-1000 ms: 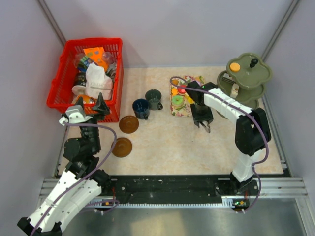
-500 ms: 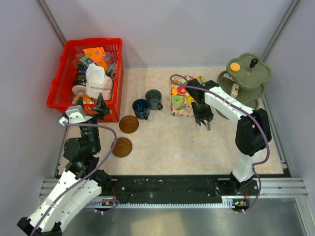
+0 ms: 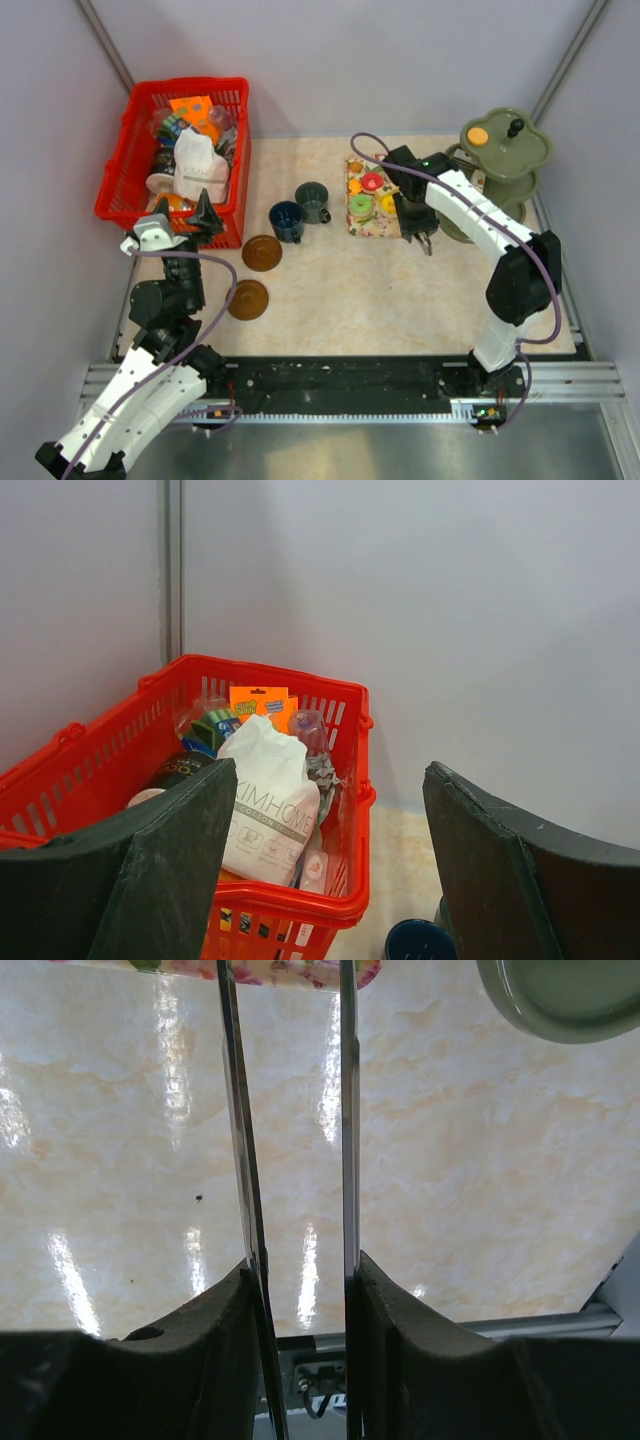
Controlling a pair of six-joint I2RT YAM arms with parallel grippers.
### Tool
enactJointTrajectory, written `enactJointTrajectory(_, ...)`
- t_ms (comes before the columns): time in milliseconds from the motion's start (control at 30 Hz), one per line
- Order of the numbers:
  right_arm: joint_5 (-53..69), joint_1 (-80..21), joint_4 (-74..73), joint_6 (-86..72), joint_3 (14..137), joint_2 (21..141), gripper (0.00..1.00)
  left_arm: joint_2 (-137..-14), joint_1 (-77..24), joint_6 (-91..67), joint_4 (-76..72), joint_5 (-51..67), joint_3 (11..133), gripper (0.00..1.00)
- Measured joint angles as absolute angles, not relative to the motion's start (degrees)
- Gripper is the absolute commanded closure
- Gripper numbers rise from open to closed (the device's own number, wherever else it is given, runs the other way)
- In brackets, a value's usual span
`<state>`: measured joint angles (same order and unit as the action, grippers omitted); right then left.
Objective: Serve the afternoon tea
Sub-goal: Pick up the desert from the tray, then place the desert on the desert table.
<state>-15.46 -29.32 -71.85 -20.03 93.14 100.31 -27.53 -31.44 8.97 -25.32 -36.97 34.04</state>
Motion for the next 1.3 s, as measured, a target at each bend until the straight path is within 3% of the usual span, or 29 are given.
enactJointTrajectory(900, -23.16, -22.55, -77.60, -20.21, 116.40, 93.73, 0.64, -27.53, -31.44, 8.97, -25.32, -36.97, 34.04, 0.20)
enactJointTrajectory(1300, -26.46, -17.04, -77.60, -22.74, 115.50, 89.27, 0.63, -27.53, -31.44, 8.95, -25.32, -36.95, 34.04, 0.20)
